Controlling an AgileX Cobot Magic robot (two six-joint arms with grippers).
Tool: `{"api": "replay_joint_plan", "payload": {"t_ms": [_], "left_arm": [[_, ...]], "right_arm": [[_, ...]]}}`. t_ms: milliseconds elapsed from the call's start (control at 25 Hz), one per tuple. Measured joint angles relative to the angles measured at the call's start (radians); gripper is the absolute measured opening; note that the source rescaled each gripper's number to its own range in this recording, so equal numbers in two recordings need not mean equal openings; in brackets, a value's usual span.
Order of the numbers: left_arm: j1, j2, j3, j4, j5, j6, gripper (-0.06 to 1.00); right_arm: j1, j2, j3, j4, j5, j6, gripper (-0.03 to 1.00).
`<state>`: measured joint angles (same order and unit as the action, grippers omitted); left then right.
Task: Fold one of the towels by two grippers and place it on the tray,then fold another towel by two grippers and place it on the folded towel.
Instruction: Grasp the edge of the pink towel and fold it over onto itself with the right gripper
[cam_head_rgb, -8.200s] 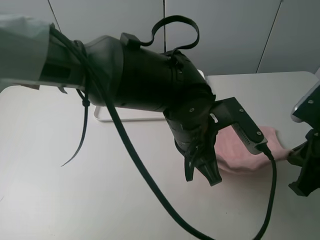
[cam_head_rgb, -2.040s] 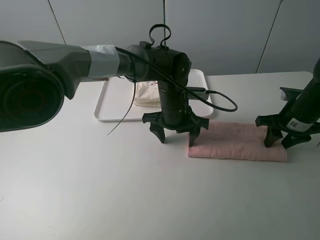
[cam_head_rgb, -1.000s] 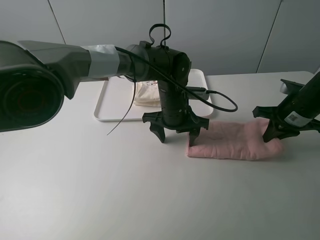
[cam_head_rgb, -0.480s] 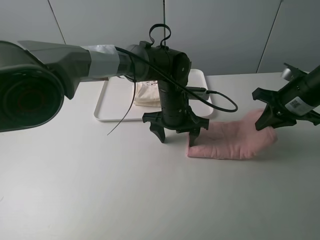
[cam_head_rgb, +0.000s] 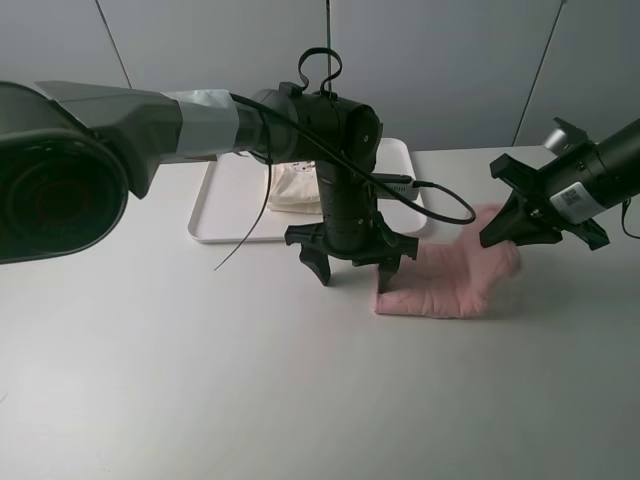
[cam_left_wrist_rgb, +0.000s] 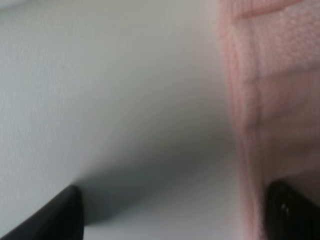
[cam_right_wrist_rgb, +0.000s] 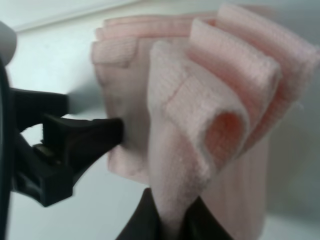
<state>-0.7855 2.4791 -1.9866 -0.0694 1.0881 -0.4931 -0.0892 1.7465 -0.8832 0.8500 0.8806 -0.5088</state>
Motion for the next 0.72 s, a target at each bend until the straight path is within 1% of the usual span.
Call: {"api": "replay_joint_plan", "payload": {"t_ms": [80, 120, 320, 400, 600, 720], "left_arm": [[0.0, 0.0, 0.0, 0.0, 0.0, 0.0, 0.95], [0.0, 0.0, 0.0, 0.0, 0.0, 0.0, 0.95], [0.0, 0.0, 0.0, 0.0, -0.002, 0.0, 0.95], [0.0, 0.0, 0.0, 0.0, -0.002, 0.0, 0.95], [0.0, 0.0, 0.0, -0.004, -0.002, 0.0, 0.95], [0.0, 0.0, 0.0, -0.006, -0.002, 0.0, 0.95]], "right_arm": [[0.002, 0.016, 0.0, 0.063, 0.015, -0.042, 0.05], [0.007, 0.021, 0.0, 0.079, 0.017, -0.054, 0.05], [0.068, 0.062, 0.0, 0.112, 0.009, -0.083, 0.05], [0.088, 0.084, 0.0, 0.147, -0.002, -0.105, 0.05], [0.097, 0.12, 0.005, 0.278, -0.022, -0.189, 0.05], [0.098, 0.152, 0.009, 0.321, -0.022, -0.229, 0.05]]}}
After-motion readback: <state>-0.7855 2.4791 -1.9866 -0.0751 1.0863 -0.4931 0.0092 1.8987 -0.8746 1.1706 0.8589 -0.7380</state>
